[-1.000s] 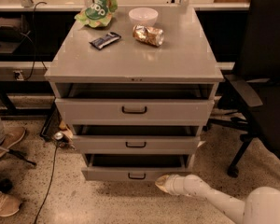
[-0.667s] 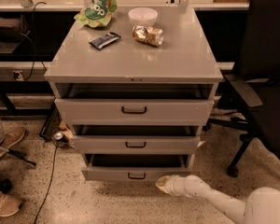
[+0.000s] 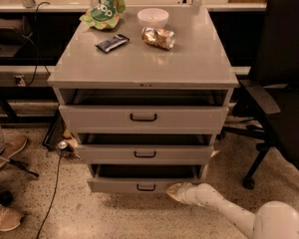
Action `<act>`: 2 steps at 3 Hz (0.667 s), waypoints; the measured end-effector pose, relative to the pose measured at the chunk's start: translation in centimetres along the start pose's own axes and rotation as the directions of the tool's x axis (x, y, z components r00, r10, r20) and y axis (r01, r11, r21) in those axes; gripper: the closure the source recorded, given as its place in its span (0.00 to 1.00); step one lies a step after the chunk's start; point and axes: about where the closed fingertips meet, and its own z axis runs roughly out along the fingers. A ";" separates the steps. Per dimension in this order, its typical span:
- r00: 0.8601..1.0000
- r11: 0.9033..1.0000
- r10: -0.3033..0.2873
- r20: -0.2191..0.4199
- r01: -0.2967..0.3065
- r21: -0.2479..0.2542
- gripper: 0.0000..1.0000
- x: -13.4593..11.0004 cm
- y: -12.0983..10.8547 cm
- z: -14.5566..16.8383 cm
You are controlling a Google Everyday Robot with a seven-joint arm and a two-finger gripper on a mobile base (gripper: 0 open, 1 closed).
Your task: Close bottom drawer
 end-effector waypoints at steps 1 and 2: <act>1.000 0.999 -0.005 0.007 0.004 0.036 1.00 0.2 -1.9 0.6; 1.000 0.998 -0.007 0.007 0.007 0.068 1.00 0.5 -3.5 0.6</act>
Offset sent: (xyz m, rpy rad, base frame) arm 0.0558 -0.0425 0.0002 -0.0398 -0.0955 -0.0842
